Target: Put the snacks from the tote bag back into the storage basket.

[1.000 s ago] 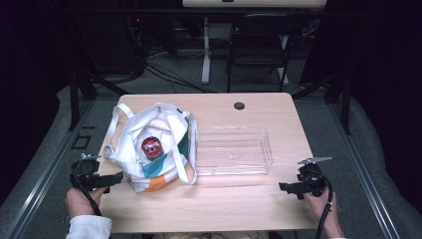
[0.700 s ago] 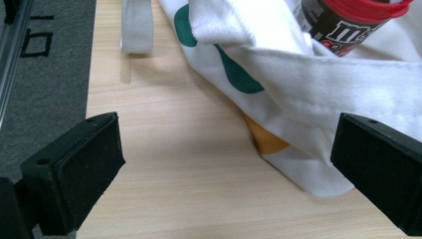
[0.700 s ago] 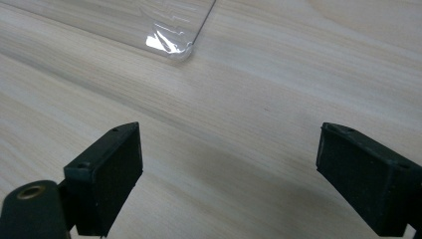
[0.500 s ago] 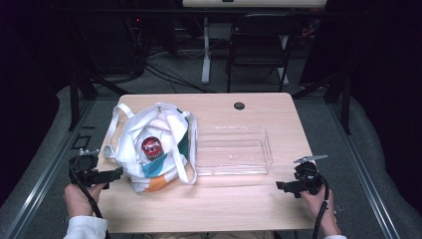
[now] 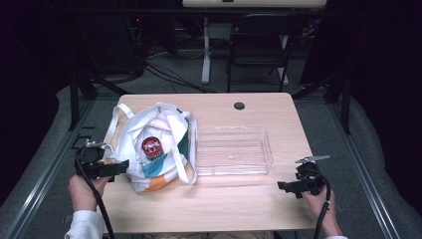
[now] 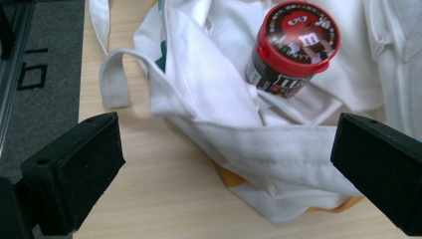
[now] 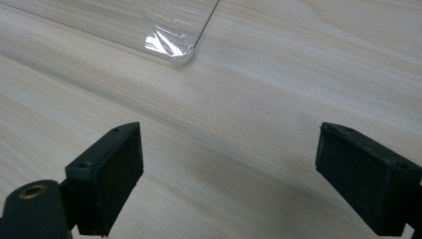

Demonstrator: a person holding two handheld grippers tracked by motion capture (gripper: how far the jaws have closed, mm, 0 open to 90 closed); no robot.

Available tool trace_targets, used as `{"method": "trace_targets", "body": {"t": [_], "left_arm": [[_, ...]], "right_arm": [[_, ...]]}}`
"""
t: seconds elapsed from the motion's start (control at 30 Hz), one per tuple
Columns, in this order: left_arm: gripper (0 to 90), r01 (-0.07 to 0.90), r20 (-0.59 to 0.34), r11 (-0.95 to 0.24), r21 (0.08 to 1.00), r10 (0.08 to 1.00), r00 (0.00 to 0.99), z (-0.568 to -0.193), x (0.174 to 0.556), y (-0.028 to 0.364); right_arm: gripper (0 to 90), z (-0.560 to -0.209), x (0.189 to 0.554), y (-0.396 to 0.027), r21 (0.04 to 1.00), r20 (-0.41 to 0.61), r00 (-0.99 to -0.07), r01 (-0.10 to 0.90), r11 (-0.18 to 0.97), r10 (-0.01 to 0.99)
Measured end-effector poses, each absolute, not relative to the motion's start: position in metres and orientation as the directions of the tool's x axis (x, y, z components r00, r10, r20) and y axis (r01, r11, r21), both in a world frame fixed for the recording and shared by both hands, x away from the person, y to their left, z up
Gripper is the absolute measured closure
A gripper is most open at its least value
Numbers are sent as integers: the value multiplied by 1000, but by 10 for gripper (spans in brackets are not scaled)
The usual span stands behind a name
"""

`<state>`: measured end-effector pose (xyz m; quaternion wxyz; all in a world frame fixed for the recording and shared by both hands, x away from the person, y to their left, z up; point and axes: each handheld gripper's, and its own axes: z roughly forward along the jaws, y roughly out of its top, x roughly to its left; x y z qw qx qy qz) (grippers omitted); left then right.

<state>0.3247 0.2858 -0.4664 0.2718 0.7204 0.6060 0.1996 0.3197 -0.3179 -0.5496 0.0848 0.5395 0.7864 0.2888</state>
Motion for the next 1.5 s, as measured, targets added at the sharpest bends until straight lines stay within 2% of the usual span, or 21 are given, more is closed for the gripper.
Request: {"method": "trace_targets", "body": {"t": [0.8,1.5], "left_arm": [[0,736,-15,-203,645,961,278,-447,360,250],[0,778,-8,-241,581,953,302,-454,393,231]], "right_arm": [[113,-550,318,-319,543,177,-400,802,250,899],[114,-550,322,-315,538,177,-416,800,266,892]]}}
